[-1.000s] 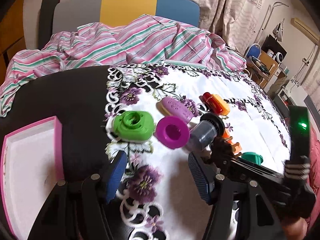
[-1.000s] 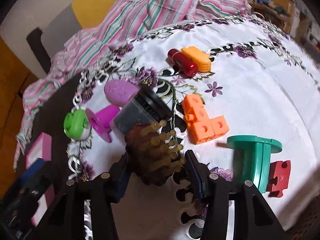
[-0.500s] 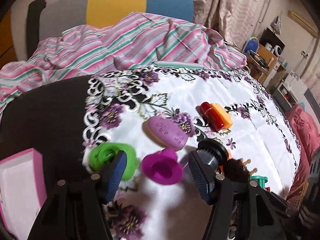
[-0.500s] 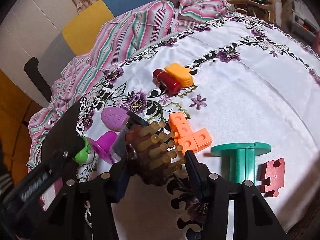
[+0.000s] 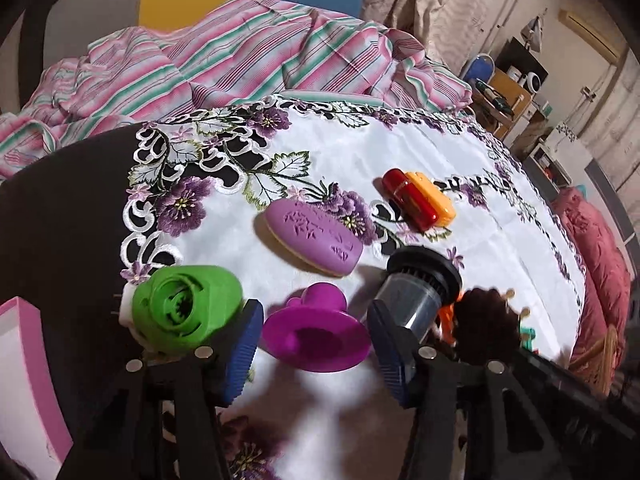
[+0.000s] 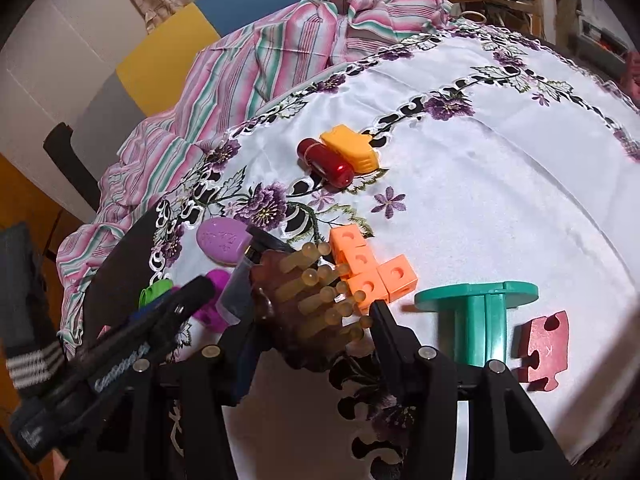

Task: Organize rigid objects
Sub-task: 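Grasp the magenta suction cup with the left tool while the right tool holds the brush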

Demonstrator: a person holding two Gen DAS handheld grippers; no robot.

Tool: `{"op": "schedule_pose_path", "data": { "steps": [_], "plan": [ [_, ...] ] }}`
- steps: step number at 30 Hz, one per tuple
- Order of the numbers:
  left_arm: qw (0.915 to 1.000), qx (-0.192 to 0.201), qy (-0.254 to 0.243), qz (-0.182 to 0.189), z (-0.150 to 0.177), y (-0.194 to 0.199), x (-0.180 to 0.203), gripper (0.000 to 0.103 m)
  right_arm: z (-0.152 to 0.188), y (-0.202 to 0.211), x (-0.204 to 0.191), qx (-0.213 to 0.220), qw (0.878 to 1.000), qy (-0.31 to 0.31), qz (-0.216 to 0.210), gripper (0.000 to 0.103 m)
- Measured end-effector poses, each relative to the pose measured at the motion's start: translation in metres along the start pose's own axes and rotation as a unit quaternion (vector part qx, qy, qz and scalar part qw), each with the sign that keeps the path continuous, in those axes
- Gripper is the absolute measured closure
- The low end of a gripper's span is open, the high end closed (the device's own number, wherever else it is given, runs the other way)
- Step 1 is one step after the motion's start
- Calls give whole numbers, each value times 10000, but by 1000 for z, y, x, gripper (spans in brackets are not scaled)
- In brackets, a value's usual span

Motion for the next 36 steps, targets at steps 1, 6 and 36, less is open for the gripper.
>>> {"op": "schedule_pose_path", "data": {
  "steps": [1, 6, 36],
  "plan": [
    [10000, -4, -34, 11, 2, 2, 0, 48, 0, 0, 1, -4, 10000, -22, -10, 51],
    [10000, -4, 7, 20, 22, 15, -5, 49, 1, -2, 1, -40, 9999, -89, -68, 51],
    [9955, 254, 835, 358, 65, 52, -37, 46, 5, -5, -17, -129, 9992, 320, -206, 51]
  ]
}}
Point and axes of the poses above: each gripper's, at about its wrist camera, not at the fingertips, and y roughly against the way its jaws point, x to its right, z to its underside, the point moved 10 cm from there along -y, roughly the way its jaws point, and after that the axes turned 11 degrees about y, right-handed, at the moved point
